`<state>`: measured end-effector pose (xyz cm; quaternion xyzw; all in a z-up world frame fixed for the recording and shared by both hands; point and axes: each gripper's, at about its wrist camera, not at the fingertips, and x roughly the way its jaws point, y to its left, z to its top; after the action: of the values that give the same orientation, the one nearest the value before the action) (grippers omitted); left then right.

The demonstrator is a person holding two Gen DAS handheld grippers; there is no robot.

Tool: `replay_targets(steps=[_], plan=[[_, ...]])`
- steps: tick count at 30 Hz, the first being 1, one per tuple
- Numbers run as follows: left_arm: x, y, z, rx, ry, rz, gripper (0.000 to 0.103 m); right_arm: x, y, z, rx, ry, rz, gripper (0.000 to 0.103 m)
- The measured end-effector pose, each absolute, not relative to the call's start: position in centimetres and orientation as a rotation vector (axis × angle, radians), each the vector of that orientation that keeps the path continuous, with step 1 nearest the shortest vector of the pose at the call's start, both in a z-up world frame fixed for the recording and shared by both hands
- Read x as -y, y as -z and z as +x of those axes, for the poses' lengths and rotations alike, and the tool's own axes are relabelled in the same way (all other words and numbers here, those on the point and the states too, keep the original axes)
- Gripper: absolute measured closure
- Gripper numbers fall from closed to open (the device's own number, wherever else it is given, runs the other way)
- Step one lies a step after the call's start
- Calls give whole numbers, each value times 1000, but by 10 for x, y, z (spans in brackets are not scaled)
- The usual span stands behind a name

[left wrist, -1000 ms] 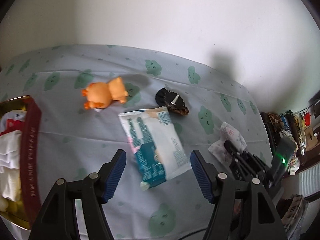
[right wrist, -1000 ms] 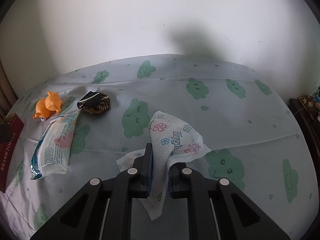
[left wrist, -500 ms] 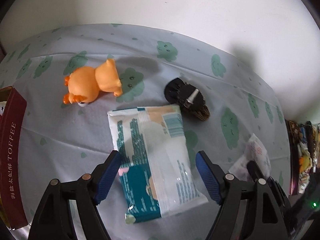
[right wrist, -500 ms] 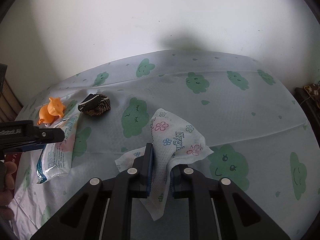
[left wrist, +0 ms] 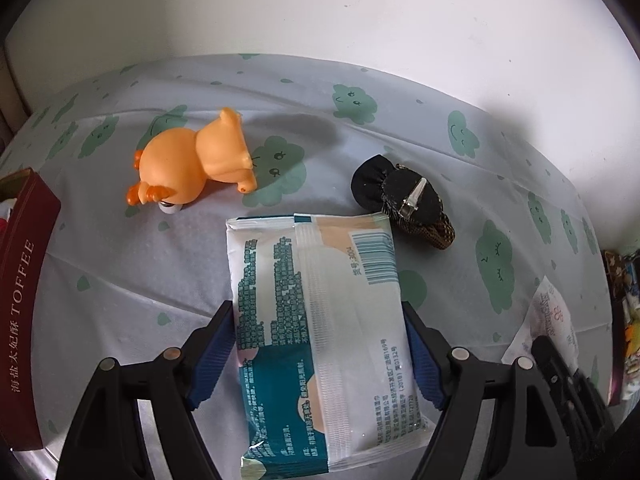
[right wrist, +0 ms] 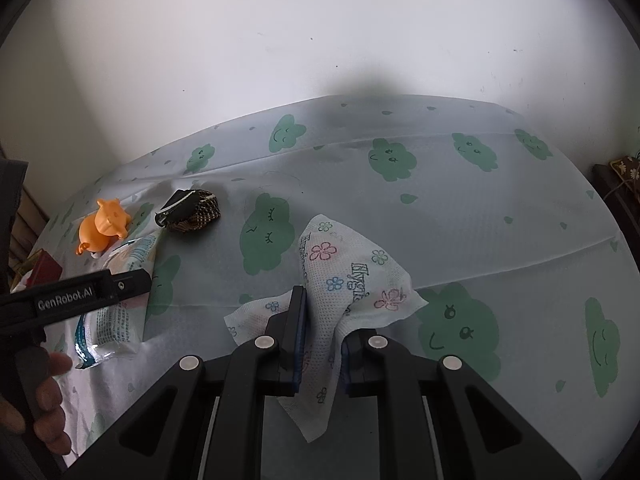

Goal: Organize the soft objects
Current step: 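Grasp the teal-and-white wipes pack with the left gripper and lift it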

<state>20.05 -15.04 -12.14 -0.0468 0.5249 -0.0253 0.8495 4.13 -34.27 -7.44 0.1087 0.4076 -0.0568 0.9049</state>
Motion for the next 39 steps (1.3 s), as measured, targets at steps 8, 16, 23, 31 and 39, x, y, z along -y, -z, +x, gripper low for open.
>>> replay_targets(steps=[8,16,23,31,39], plan=[[140,113,192,-1099,74,-96,42,343,75,41,-844,117,233,89],[128,100,175,-1067,70,-78,43,345,76,42,-847,113,246,89],[117,74,156,-1009,92,-35,43,345,76,42,-849,114,248,89],[95,50,142,-967,81,19,43,345,76,42,-849,115,245,89],[57,20,129,-912,35,53,43,345,76,42,-849,113,249,89]])
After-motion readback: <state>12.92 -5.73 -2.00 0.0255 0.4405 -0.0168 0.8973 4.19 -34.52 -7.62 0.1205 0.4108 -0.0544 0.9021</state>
